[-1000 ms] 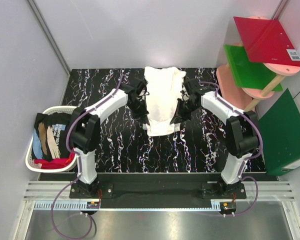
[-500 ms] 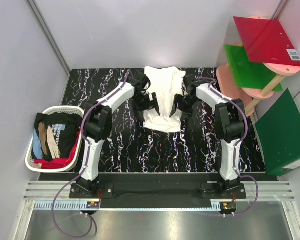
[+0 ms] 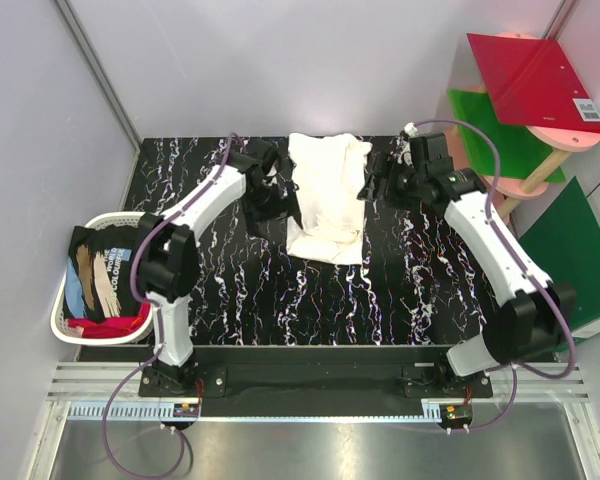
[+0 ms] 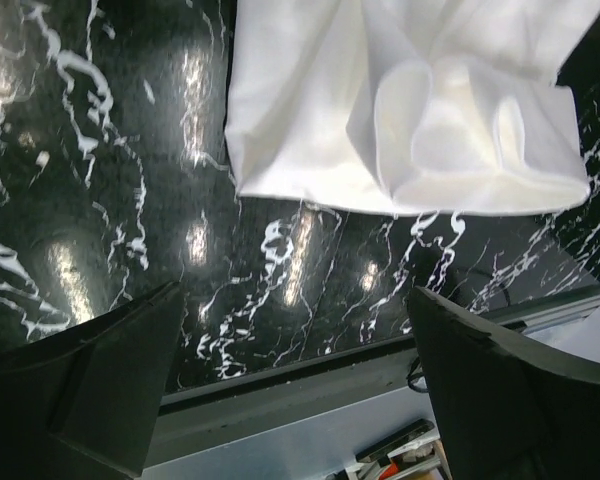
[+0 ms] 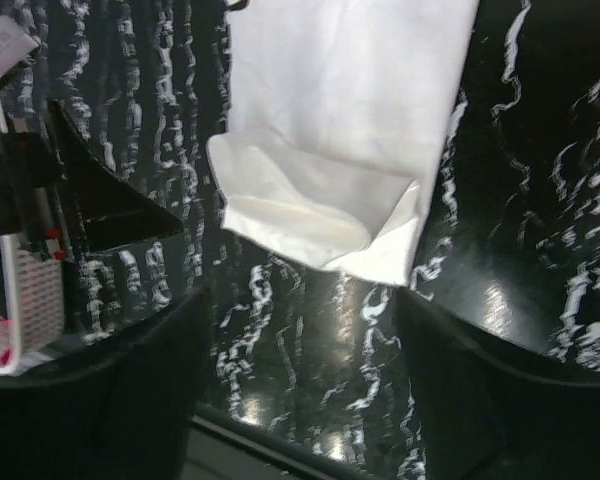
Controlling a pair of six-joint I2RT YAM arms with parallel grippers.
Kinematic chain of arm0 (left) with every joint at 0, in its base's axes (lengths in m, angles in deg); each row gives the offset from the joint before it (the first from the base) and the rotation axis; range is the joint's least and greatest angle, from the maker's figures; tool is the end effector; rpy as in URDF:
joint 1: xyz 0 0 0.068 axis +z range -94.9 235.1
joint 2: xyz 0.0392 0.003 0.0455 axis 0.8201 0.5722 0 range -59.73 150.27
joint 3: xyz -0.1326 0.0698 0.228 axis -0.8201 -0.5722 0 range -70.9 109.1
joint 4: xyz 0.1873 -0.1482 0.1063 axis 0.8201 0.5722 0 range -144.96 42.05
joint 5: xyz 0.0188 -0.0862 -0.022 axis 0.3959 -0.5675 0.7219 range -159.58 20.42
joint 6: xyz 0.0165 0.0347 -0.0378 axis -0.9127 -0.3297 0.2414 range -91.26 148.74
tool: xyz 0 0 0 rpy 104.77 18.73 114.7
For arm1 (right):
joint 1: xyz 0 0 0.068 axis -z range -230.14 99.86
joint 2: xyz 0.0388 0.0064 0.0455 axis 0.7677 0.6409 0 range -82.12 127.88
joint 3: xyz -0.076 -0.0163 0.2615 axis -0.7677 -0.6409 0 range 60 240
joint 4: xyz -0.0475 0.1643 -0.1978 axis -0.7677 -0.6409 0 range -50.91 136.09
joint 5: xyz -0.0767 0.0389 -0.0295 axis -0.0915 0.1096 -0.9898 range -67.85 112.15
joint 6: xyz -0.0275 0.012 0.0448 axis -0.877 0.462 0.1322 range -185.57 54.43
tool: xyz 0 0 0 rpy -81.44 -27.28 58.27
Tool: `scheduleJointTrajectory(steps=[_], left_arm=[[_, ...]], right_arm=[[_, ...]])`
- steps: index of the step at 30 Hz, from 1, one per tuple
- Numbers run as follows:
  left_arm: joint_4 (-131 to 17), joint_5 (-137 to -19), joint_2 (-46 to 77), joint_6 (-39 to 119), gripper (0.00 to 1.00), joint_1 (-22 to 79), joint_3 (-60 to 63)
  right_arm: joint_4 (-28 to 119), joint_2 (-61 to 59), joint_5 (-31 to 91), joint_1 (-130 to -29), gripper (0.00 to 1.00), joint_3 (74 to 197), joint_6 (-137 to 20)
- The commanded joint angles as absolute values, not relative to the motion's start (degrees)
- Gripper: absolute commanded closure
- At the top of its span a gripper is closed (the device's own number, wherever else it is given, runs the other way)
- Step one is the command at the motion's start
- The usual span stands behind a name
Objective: Fold and stack the t-shirts
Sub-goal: Fold the folded rectangular tshirt in 1/3 of the way
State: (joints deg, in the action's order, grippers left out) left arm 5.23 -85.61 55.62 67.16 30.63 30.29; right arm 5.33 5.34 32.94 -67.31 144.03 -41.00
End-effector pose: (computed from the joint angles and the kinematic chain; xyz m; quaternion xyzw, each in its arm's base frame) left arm 0.3731 -0.1806 0.2461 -0.1003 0.9761 -0.1882 0.0430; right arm 0.3177 0.1051 0.3465 0.0227 0.9175 0.2189 0.3312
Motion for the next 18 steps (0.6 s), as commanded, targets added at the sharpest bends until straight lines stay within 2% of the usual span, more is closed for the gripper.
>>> scheduleJointTrajectory(steps=[1, 2, 3, 10, 18], left_arm=[[3.8, -82.9, 48.9, 66.1, 0.01, 30.6, 23.9], [3.6, -82.8, 48.4, 66.1, 0.01, 30.6, 22.8], [3.3, -82.6, 48.1, 66.1, 0.01, 30.6, 21.1], [3.3, -82.0, 47.1, 66.4, 0.01, 30.6, 17.1], [3.2, -80.6, 45.4, 66.4, 0.01, 30.8, 14.8]], right_arm=[[4.8, 3.4, 40.3, -67.1, 0.58, 135.4, -41.9], [4.6, 3.2, 41.7, -67.1, 0.97, 134.2, -41.3], [4.2, 3.5, 42.8, -67.1, 1.00, 133.3, -40.7], [1.0, 10.1, 51.8, -67.3, 1.00, 129.4, -44.2], [1.0, 22.1, 54.9, -67.2, 1.00, 137.2, -46.5]])
